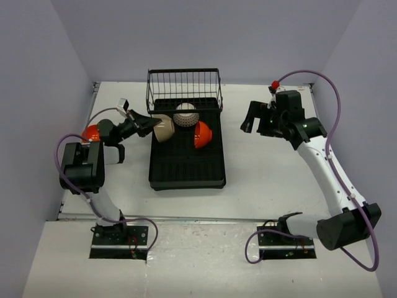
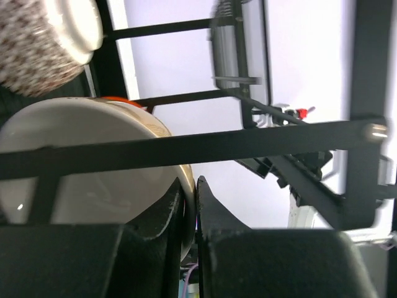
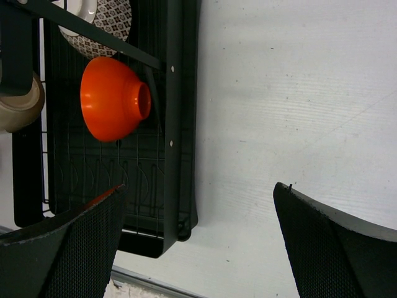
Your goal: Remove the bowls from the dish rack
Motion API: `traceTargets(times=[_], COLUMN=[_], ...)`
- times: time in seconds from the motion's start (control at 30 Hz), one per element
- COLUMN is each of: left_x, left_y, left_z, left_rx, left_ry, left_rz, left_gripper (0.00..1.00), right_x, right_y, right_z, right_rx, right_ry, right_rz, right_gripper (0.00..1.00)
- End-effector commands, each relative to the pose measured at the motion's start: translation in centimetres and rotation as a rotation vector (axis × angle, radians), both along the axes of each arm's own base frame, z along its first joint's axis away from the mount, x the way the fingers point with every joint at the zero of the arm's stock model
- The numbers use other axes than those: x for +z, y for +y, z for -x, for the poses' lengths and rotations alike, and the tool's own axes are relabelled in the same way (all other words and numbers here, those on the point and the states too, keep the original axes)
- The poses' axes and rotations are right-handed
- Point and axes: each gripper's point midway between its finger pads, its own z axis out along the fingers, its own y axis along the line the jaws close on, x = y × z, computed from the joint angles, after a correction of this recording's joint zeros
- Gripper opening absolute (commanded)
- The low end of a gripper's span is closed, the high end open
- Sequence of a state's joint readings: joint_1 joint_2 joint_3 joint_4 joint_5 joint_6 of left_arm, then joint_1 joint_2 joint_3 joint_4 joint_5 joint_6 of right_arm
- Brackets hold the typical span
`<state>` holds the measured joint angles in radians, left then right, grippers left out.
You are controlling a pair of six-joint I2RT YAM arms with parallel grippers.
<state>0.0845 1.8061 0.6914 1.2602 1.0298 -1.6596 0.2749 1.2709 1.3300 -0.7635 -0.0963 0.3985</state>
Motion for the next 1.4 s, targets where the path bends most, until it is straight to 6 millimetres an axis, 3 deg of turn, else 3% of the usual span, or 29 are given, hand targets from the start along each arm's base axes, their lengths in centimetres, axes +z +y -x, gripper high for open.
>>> traceTargets(times=[0.0, 0.53, 0.57, 0.87, 1.1, 1.37], left_x=[8.4, 5.9, 4.7, 2.2, 3.0, 3.4], left_y=[-0.2, -0.4, -0.3, 0.7, 2.2, 2.8], left_z=[2.4, 3.6, 3.6, 4.9, 6.1, 7.1], left_rx=[-0.010, -0.015, -0.025, 0.011, 0.092, 0.105], left_ry=[-0.550, -0.469, -0.387, -0.293, -0.320, -0.316], left_rz=[-0.084, -0.280, -0.292, -0.490, -0.645, -0.684], left_gripper=[0.00, 0.00, 0.00, 0.00, 0.00, 0.00], right_x=[1.9, 2.0, 1.9, 2.0, 1.9, 2.0], right_y=[0.3, 0.5, 0.5, 0.7, 0.9, 1.2], right_z=[-0.6, -0.6, -0.6, 0.0, 0.2, 0.4], right_rx=[0.019, 0.027, 0.028, 0.038, 0.044, 0.057], right_ry=[-0.053, -0.063, -0.065, -0.070, -0.068, -0.061], right_rz=[0.000, -0.010, -0.011, -0.025, -0.040, -0.054], right_gripper=[0.99, 0.99, 0.99, 0.99, 0.99, 0.99])
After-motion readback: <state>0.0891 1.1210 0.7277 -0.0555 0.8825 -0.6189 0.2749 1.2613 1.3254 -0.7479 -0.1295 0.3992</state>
